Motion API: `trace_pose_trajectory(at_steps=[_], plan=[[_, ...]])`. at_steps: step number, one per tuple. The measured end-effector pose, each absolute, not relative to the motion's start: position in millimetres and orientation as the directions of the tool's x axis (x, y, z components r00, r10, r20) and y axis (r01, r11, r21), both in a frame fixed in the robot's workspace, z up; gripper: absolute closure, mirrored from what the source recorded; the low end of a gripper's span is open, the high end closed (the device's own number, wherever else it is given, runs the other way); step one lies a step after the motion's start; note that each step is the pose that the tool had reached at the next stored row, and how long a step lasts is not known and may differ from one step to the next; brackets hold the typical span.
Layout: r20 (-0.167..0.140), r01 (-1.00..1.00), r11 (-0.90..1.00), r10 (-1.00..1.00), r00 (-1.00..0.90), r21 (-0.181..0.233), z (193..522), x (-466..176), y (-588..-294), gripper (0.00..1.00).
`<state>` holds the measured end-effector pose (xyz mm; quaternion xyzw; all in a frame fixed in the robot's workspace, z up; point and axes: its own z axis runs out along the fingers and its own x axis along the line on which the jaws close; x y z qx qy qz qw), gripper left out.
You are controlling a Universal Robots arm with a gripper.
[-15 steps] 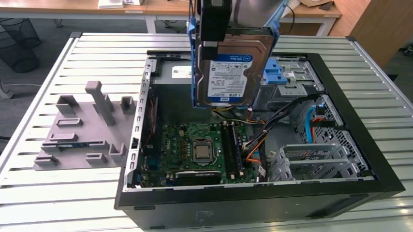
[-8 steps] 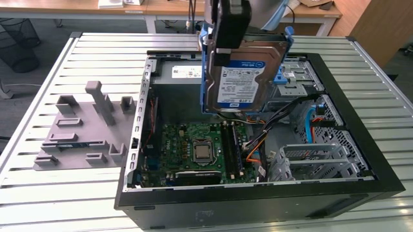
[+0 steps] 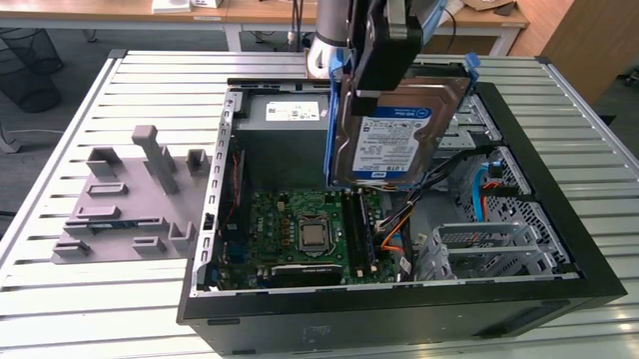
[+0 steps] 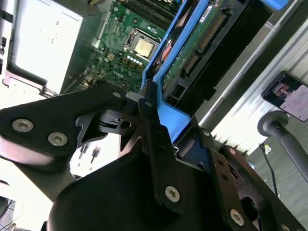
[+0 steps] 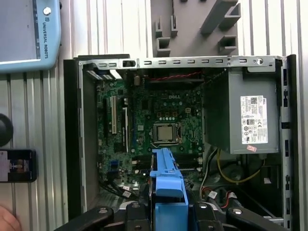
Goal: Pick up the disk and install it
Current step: 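Insert the disk into the insertion slot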
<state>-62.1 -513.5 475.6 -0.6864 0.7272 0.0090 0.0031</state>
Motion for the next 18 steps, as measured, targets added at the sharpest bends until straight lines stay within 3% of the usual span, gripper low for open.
trace_pose_trajectory(at_steps=[18], plan=[[-0.017,-0.998,0.058,-0.998,-0.058,0.009,471,-30,-555,0.64]])
